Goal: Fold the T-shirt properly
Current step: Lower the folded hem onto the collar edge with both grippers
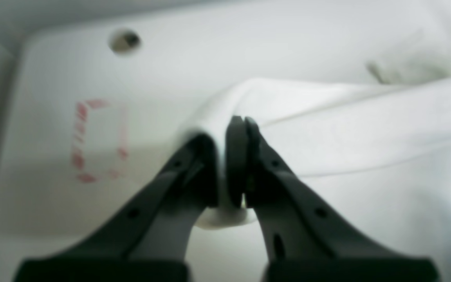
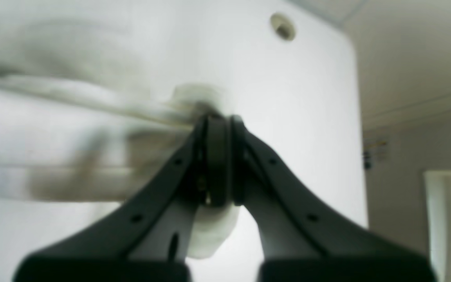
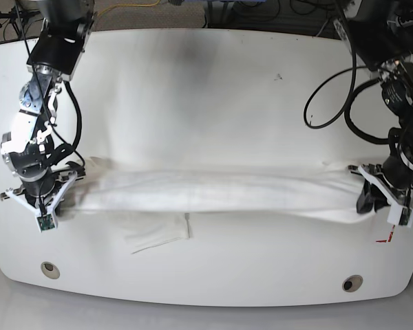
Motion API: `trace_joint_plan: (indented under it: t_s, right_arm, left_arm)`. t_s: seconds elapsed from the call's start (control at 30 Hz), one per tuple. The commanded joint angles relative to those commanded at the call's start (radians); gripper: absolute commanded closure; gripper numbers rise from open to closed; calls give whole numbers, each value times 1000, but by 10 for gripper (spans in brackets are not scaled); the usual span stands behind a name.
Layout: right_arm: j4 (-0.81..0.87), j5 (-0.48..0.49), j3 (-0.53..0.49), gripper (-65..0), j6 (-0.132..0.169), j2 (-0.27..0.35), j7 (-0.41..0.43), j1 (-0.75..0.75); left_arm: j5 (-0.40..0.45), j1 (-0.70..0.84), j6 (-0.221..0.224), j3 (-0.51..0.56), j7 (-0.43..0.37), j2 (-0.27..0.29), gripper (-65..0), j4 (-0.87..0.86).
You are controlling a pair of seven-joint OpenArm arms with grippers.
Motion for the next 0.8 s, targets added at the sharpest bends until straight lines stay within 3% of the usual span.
trace_joint_plan:
  t_s: [0.4, 0.8]
  right_arm:
    - [2, 0, 9, 0, 0, -28, 21, -218]
    - [3, -3, 9, 0, 0, -46, 40, -330]
  left_arm:
    - [-60, 267, -2, -31, 0, -46, 0, 0]
    - [-54, 368, -3, -34, 0, -84, 0, -5]
